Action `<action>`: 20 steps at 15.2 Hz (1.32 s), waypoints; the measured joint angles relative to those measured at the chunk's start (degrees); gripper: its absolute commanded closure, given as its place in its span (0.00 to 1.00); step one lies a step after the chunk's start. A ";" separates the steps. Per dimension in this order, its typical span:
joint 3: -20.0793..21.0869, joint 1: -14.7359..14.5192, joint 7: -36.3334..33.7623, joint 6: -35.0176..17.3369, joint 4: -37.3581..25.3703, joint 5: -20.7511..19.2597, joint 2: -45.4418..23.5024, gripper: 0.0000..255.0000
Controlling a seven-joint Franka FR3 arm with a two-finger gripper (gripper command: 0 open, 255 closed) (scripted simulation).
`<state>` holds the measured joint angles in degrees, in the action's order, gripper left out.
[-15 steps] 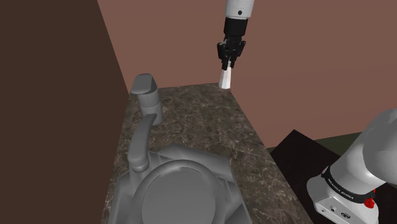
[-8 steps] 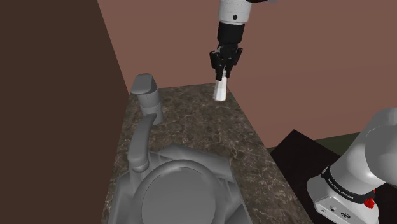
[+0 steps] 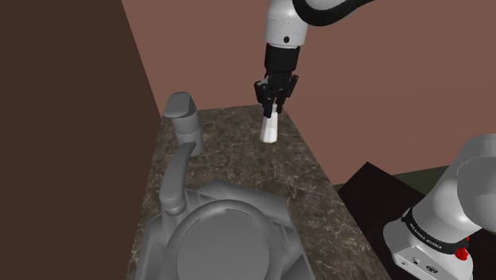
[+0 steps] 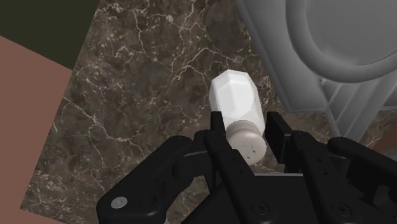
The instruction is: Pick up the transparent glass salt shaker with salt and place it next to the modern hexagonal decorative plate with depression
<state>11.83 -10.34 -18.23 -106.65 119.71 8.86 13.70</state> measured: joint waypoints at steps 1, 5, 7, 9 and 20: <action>0.06 -0.04 0.01 -0.78 0.77 0.06 0.00 1.00; 0.28 -0.15 0.17 -3.85 3.43 0.18 -0.41 1.00; 0.30 -0.14 0.36 -5.20 4.55 0.21 -0.67 1.00; 0.42 -0.20 0.41 -6.82 5.80 0.26 -1.03 1.00; 0.93 -0.36 0.92 -15.59 11.51 0.38 -4.13 1.00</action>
<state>12.76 -10.70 -17.30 -122.24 131.22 9.24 9.56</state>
